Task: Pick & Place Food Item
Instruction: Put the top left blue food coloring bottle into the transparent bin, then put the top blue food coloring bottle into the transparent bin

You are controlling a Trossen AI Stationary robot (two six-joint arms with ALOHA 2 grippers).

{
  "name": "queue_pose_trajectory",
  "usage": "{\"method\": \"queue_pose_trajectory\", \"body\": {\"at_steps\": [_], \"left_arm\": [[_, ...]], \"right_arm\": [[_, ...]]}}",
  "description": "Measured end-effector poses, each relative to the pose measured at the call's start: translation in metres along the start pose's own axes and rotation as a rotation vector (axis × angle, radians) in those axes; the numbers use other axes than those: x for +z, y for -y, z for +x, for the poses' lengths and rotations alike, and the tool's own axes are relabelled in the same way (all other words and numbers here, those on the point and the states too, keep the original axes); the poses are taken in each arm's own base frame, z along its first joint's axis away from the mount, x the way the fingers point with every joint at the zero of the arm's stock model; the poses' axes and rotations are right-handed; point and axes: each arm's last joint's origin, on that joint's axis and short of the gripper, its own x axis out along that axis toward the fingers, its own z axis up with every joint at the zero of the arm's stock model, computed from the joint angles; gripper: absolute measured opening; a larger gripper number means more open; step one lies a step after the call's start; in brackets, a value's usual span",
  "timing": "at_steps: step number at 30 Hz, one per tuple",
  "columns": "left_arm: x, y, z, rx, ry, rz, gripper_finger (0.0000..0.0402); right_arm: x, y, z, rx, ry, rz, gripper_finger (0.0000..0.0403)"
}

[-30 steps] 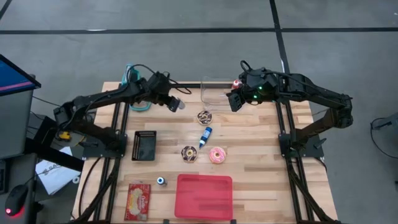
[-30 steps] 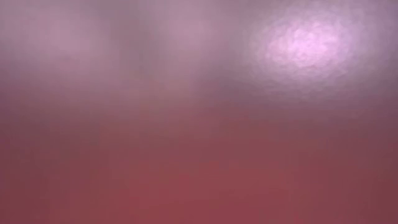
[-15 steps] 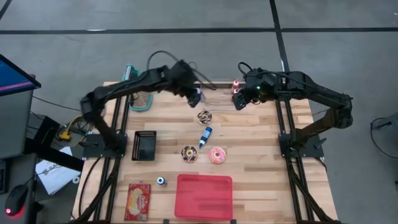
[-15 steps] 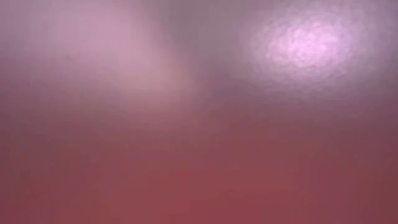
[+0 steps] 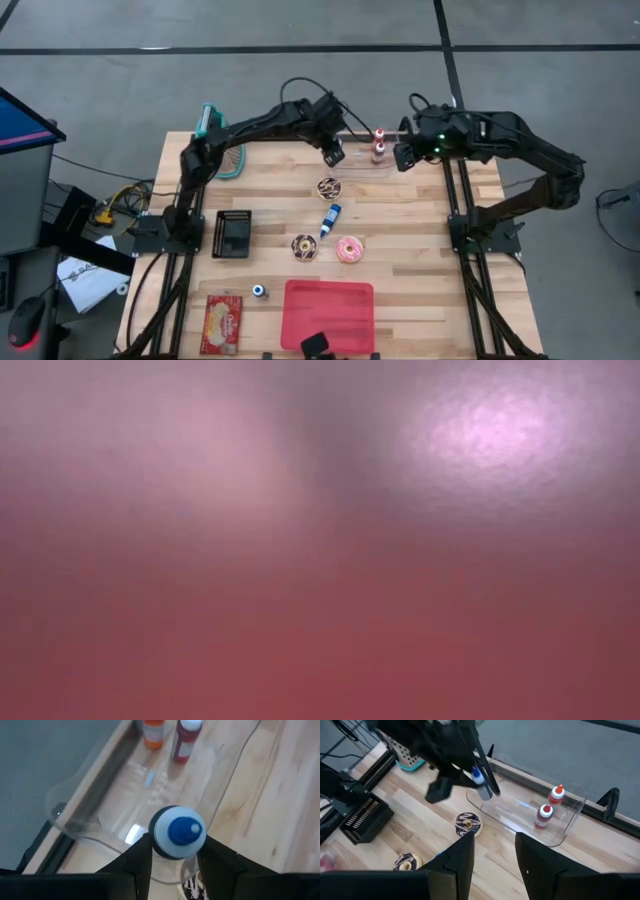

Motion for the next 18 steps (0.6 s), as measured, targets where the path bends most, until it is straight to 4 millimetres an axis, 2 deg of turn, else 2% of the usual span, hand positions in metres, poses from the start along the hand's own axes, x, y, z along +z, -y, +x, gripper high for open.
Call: {"method": "queue_pose_trajectory", "body": {"at_steps": [3, 8, 18], "left_arm": [[0.001, 0.000, 0.012, 0.004, -0.020, 0.007, 0.0127], [-0.001, -0.002, 0.021, 0.023, -0.044, 0.028, 0.0117], [-0.001, -0.001, 0.020, 0.023, -0.040, 0.004, 0.0036]], "right_arm": [[-0.001, 0.005, -0.007, 0.004, 0.009, 0.012, 0.0136], [0.000, 0.011, -0.012, 0.000, 0.024, 0.029, 0.0136], [0.000, 0.013, -0.013, -0.005, 0.024, 0.020, 0.0136]]}}
